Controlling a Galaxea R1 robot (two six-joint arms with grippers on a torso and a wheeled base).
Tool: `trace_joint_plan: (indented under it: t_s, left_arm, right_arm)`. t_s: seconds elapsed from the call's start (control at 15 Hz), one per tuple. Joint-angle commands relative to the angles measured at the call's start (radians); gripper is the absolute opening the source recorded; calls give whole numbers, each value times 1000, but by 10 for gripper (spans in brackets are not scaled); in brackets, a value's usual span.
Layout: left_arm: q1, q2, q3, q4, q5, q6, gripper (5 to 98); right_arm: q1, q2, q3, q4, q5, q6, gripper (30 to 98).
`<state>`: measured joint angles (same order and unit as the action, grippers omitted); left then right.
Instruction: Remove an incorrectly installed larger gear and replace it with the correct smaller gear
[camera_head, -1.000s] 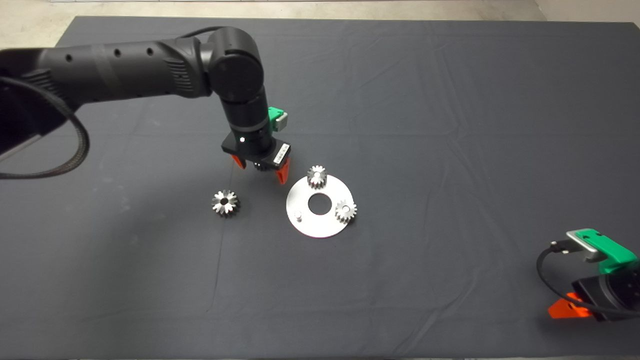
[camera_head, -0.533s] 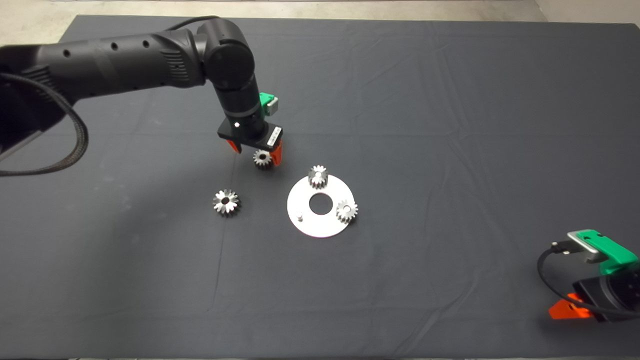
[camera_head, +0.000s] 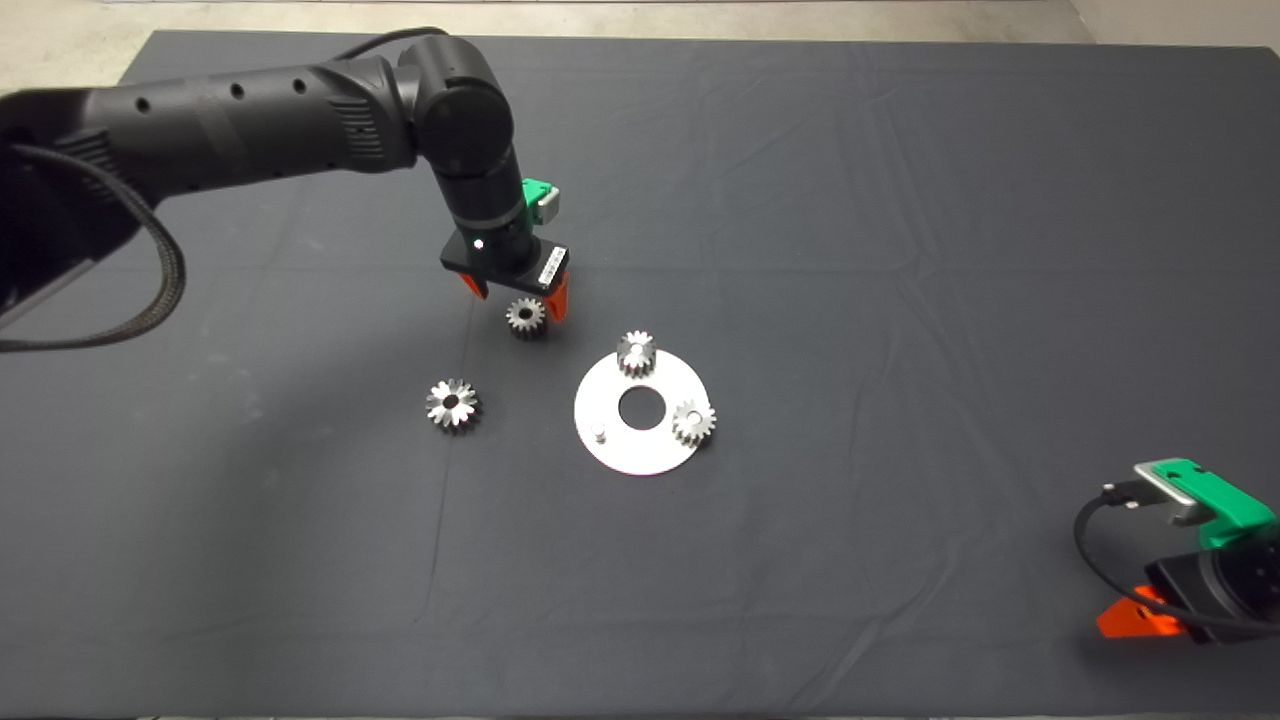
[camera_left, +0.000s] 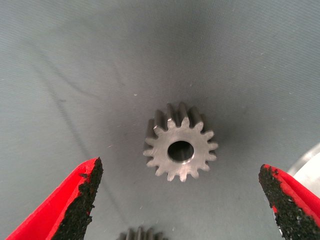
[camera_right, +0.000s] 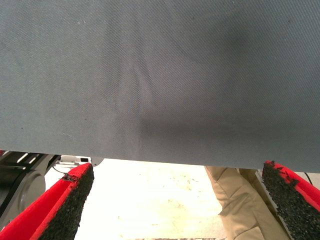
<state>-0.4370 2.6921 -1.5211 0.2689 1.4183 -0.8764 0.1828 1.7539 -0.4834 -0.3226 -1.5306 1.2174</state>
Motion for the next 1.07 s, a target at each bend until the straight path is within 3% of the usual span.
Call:
trace_joint_plan:
  t_s: [0.0,0.27,0.4,0.53,1.0]
  left_arm:
    - [13,7,-6,23,-12,7,788]
    - [29,21,-24,27,-14,8,788]
    - [29,28,-43,41,-27,8,788]
    - [28,44,-68,42,-27,28,788]
    - [29,48,-80,49,-24,34,759]
  right_arm:
    - [11,-9,14,-27,-77,10,888]
    - [11,-7,14,-27,-77,10,888]
    - [11,-6,16,-27,-77,10,888]
    - [11,-6,16,-27,-77,11,888]
    - [9,0,13,-27,-74,11,888]
